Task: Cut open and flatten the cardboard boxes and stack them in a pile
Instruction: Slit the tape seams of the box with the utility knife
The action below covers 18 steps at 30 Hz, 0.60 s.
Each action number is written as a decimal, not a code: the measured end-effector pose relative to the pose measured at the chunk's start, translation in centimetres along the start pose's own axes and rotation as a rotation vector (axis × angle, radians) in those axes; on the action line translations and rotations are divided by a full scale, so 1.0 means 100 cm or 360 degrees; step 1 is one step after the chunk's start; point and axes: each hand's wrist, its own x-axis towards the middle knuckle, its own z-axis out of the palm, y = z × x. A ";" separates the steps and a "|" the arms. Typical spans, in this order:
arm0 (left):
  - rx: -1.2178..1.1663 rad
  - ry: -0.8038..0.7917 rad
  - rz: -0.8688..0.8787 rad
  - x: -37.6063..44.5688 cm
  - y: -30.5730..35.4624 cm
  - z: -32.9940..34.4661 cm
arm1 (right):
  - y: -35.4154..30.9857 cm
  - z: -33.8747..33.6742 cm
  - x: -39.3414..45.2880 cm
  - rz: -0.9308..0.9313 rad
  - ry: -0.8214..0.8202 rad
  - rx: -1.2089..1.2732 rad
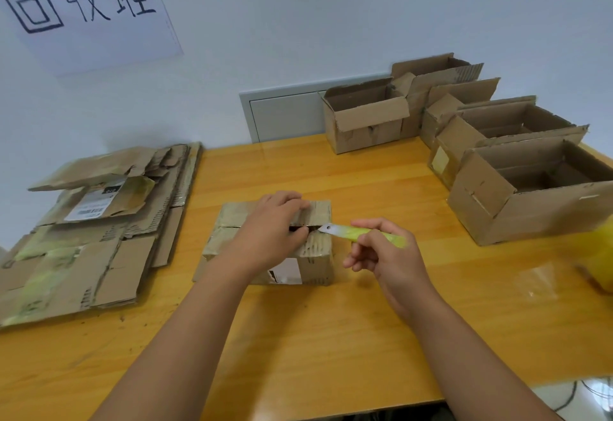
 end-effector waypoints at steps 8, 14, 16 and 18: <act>-0.0057 0.0083 0.0162 -0.002 -0.004 0.007 | 0.000 0.002 0.007 0.0106 0.0027 -0.0001; -0.0121 0.0118 0.0179 -0.002 -0.008 0.012 | -0.006 0.009 0.019 0.0006 0.0211 -0.0093; -0.0134 0.0115 0.0182 -0.003 -0.008 0.012 | -0.007 0.011 0.023 0.0007 0.0238 -0.0162; -0.0137 0.0096 0.0180 -0.003 -0.007 0.012 | -0.009 0.015 0.029 0.0017 0.0256 -0.0228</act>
